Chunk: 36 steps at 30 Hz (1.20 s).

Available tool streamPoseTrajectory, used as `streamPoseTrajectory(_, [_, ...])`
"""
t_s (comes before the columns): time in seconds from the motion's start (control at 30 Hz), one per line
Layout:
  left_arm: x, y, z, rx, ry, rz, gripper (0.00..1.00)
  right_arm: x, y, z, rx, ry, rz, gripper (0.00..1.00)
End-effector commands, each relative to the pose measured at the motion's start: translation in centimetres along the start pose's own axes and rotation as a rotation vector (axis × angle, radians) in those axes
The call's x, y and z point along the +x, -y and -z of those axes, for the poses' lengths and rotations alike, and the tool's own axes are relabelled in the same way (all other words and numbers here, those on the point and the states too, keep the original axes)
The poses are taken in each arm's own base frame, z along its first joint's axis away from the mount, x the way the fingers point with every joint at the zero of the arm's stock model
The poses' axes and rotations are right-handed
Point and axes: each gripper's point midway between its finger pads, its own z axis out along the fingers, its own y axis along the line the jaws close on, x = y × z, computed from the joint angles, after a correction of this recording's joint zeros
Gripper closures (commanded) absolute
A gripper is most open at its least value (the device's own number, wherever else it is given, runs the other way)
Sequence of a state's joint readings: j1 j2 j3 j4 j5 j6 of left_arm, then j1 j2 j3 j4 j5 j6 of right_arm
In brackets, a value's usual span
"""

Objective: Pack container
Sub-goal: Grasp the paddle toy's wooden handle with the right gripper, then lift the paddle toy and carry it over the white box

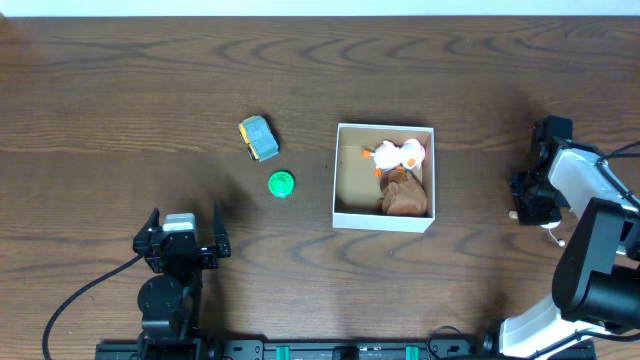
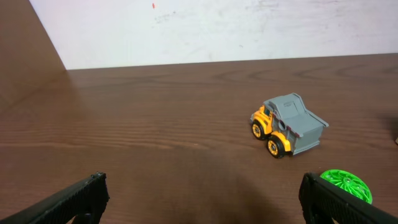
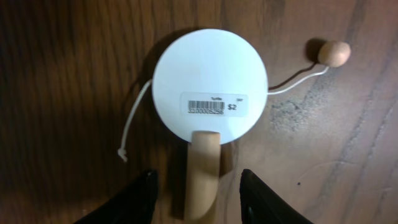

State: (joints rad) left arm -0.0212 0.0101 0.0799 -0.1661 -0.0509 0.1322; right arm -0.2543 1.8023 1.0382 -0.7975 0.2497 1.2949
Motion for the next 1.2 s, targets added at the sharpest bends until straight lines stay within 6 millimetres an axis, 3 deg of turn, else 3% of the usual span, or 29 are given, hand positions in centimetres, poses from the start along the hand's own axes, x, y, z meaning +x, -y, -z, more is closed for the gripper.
streamPoseTrajectory(0.0, [1.4, 0.3, -0.3, 0.014, -0.03, -0.012, 0.02, -0.1, 0.5, -0.3, 0.018, 0.0, -0.03, 0.56])
streamPoseTrajectory(0.53, [1.4, 0.3, -0.3, 0.014, -0.03, -0.012, 0.02, 0.6, 1.8, -1.1, 0.051, -0.02, -0.055, 0.53])
streamPoseTrajectory(0.7, [1.4, 0.3, -0.3, 0.014, -0.03, -0.012, 0.02, 0.7, 2.0, -1.2, 0.058, -0.021, -0.052, 0.88])
streamPoseTrajectory(0.8, [1.4, 0.3, -0.3, 0.014, -0.03, -0.012, 0.02, 0.7, 1.9, -1.2, 0.053, -0.022, -0.026, 0.94])
streamPoseTrajectory(1.0, [1.4, 0.3, -0.3, 0.014, -0.03, -0.012, 0.02, 0.0, -0.1, 0.2, 0.004, -0.017, 0.16, 0.99])
streamPoseTrajectory(1.17, [1.4, 0.3, -0.3, 0.014, -0.03, -0.012, 0.02, -1.3, -4.2, 3.8, -0.099, 0.03, 0.376, 0.99])
